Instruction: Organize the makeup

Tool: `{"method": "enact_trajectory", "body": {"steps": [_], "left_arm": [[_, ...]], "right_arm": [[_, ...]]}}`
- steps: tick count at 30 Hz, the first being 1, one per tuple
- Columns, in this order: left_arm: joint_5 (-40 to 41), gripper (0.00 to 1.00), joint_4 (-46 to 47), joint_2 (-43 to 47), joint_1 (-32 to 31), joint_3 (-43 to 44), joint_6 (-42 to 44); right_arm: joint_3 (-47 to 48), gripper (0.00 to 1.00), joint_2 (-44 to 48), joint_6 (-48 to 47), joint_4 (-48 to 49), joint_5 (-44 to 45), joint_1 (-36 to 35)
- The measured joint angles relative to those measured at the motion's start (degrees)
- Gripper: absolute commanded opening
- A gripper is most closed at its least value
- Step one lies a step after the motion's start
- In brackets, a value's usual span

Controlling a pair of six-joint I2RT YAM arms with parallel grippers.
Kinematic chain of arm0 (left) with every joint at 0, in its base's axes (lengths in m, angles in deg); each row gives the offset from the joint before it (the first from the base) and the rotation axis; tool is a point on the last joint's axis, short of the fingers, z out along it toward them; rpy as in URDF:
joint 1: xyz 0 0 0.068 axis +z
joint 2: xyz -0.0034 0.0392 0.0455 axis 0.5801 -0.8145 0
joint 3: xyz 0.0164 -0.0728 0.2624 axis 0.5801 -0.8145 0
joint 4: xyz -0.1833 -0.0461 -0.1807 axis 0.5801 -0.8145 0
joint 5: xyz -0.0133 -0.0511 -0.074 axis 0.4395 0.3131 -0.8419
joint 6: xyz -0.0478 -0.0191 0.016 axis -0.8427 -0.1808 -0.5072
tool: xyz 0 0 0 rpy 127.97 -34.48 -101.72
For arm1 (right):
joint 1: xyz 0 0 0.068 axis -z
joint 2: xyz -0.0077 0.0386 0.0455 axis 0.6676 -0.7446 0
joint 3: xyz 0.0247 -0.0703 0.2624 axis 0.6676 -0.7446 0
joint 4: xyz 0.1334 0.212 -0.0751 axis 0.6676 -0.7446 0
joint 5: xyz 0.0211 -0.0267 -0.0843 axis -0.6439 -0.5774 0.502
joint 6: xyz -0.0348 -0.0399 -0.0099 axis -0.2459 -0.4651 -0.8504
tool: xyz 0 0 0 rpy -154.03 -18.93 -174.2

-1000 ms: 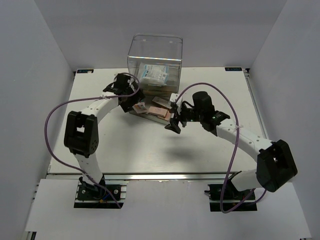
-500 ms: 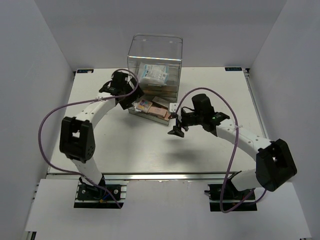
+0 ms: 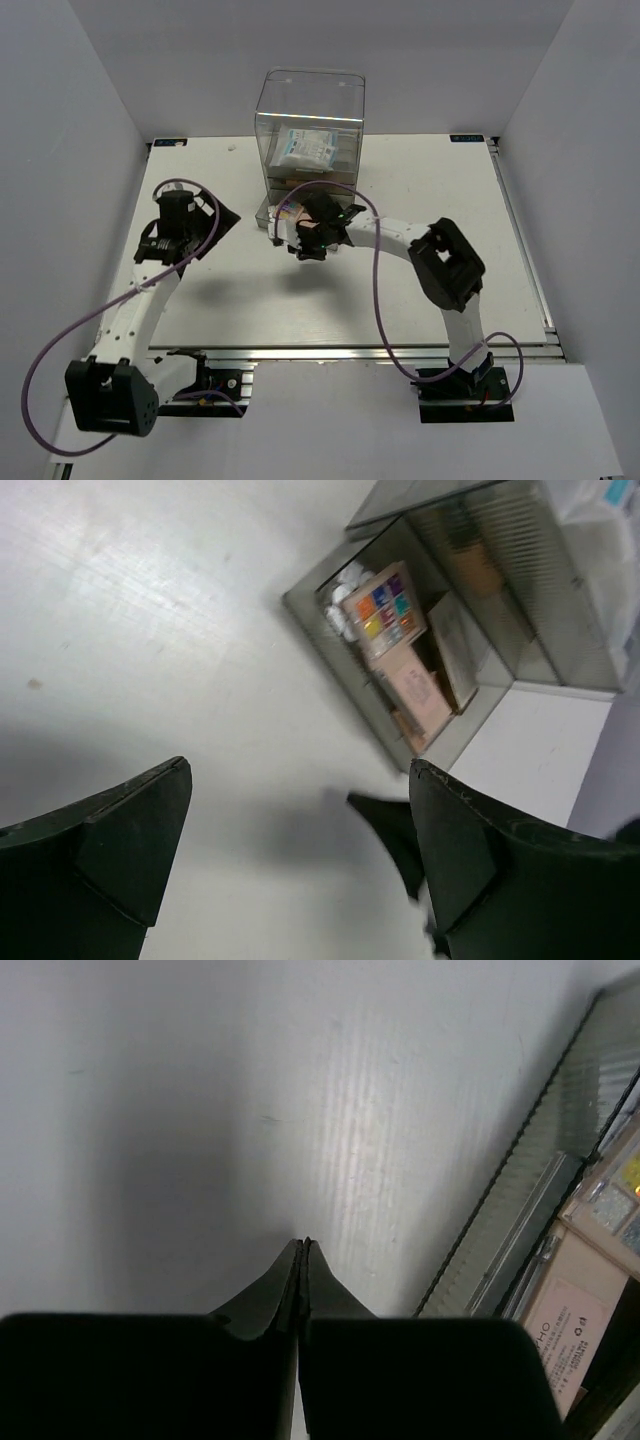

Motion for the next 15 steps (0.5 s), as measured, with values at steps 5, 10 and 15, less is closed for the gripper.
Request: {"method": "enact_trajectory", "body": {"steps": [5,10,15], "left_arm": [[2.3,0.98,-3.8,8.8,0.1,-6.3,-0.9],[4.1,0.98,-6.1,13.4,0.1,-8.9,-2.0],[4.3,0.98,-5.8,12.7,0.1,-9.0,-2.4]], "right_arm": [[3.8,0.00,-7.5,9.4,7.0,18.7,-1.9],[2.6,0.24,-8.8,13.7,14.9,34.8,-1.4],[3.8,0.48,-9.9,14.3,16.6,38.7,1.3]]}}
